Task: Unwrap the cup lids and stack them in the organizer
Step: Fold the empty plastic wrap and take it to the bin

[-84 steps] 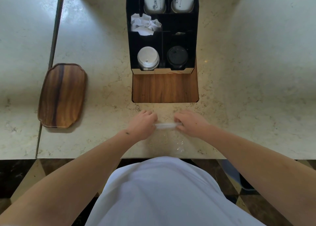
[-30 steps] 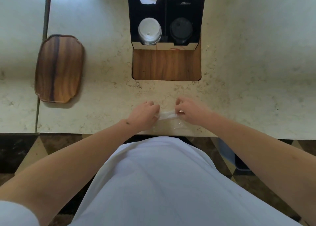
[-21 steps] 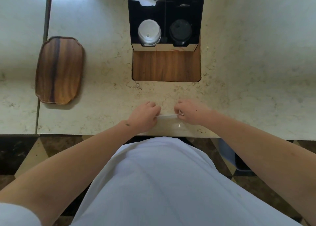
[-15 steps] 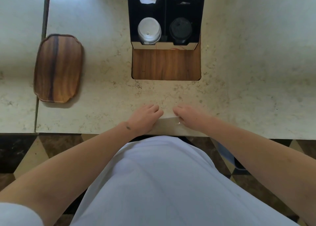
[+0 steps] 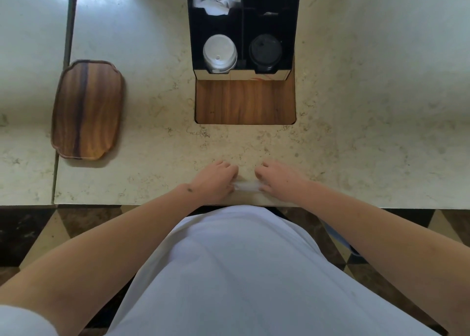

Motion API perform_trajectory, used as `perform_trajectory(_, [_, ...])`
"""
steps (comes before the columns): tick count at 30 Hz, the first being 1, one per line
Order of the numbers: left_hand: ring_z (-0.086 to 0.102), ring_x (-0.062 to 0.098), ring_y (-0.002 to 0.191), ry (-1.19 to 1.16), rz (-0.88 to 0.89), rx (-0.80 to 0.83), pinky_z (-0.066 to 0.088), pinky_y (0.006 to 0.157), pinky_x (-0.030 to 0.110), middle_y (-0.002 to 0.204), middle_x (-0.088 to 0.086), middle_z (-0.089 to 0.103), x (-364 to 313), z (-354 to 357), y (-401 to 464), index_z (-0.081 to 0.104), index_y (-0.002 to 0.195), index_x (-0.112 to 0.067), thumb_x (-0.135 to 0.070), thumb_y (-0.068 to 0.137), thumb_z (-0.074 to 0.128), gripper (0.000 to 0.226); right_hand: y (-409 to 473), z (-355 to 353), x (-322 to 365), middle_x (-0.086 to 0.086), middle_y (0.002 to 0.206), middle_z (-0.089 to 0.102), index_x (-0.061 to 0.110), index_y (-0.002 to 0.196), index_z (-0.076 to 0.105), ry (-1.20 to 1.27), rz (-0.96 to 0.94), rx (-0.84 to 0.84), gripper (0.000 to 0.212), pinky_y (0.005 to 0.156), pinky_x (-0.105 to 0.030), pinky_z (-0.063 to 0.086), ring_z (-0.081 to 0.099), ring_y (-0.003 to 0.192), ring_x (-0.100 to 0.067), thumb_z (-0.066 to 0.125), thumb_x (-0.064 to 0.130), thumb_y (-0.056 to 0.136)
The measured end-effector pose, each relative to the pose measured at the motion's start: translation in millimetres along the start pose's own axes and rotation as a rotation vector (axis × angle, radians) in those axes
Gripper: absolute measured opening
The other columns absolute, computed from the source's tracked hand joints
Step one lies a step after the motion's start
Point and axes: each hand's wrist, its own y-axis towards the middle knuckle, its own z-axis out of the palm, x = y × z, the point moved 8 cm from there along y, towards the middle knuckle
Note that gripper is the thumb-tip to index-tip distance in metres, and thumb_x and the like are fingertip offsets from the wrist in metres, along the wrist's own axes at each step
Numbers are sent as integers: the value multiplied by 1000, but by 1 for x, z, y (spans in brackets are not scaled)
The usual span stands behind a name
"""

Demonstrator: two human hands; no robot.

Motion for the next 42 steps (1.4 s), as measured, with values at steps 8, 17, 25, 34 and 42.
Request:
perform_trajectory(8, [63,20,82,-442,-184,10,47,62,27,87,-3,66,19,-7,-1,55,97,-12,-15,97,58,4,-1,2,-22,6,83,62,24,85,55,428,177,-11,14,66,-27,43,59,78,-16,62,23,97])
perform_trajectory(17, [76,25,89,-1121,-201,96,61,74,30,94,9,79,-2,-30,26,73,105,-6,-24,98,67,19,-58,-2,-83,8,78,77,14,97,77,1080,465,-231,9,58,-10,47,64,62,7,74,22,94])
perform_trajectory(25, [77,23,83,-978,-22,306,59,65,24,89,10,79,-82,-26,93,73,104,-7,-14,95,70,11,-152,14,-105,2,92,79,16,106,73,1463,787,-539,15,67,-20,53,71,79,-7,75,25,93])
perform_trajectory(34, [70,15,65,-527,364,532,55,59,26,77,7,74,-234,10,110,70,90,-16,-6,97,64,13,-240,69,-99,16,112,75,33,116,76,1360,848,-726,31,95,-29,55,69,103,-4,68,52,91])
perform_trajectory(42, [75,17,67,-268,517,664,59,60,23,76,3,77,-355,54,108,73,95,-18,-6,97,64,15,-315,135,-135,8,85,79,36,90,80,1520,836,-765,13,59,-13,55,75,74,-7,71,45,92])
